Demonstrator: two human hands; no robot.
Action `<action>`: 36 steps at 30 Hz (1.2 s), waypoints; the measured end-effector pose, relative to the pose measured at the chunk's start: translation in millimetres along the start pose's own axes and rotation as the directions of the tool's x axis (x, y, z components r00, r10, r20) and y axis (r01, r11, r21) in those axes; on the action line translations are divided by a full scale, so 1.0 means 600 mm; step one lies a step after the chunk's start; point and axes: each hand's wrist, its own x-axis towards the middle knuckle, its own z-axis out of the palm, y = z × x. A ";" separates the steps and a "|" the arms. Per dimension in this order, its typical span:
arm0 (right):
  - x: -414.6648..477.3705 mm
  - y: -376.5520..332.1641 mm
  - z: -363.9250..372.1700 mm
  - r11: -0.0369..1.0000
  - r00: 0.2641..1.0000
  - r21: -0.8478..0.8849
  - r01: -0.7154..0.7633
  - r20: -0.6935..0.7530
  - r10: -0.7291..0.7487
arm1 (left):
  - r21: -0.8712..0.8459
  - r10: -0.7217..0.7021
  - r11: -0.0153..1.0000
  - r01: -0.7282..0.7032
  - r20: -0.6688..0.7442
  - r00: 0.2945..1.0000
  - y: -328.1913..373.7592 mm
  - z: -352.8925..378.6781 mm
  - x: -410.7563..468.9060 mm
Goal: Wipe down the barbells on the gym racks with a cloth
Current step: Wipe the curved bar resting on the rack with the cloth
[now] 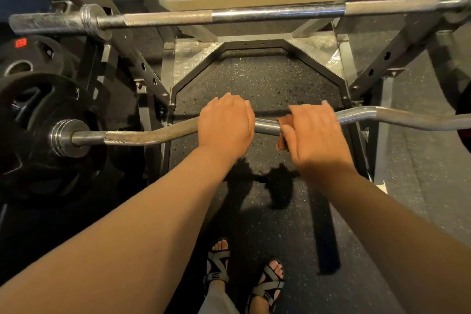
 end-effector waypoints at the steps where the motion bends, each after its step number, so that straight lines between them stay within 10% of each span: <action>1: -0.001 -0.004 0.000 0.997 0.997 0.000 -0.072 -0.032 0.072 | -0.020 -0.002 1.000 0.002 -0.002 1.000 0.001 0.005 0.001; 5: 0.014 -0.077 0.024 0.964 0.963 -0.033 -0.263 -0.064 0.261 | -0.039 -0.006 0.999 0.005 -0.014 1.000 0.001 0.022 0.005; 11: 0.002 -0.032 0.008 0.998 0.999 -0.052 0.027 0.031 -0.025 | -0.041 -0.005 0.999 0.005 -0.007 1.000 -0.001 0.027 0.007; 17: -0.003 -0.056 0.026 0.979 0.974 -0.006 -0.205 -0.095 0.204 | -0.018 -0.001 1.000 0.001 -0.016 1.000 -0.001 0.029 0.004; 24: 0.002 -0.033 0.021 0.996 0.995 -0.031 0.085 -0.052 -0.087 | -0.003 0.029 1.000 -0.029 -0.023 0.999 -0.006 0.025 0.001; 31: 0.011 -0.092 0.040 0.956 0.948 -0.013 -0.293 -0.131 0.289 | -0.012 0.031 0.999 -0.032 -0.061 0.998 -0.006 0.034 0.005; 36: 0.012 -0.066 0.029 0.998 0.995 0.059 0.024 -0.094 -0.018 | -0.044 0.034 0.998 -0.037 -0.061 0.998 -0.008 0.035 0.007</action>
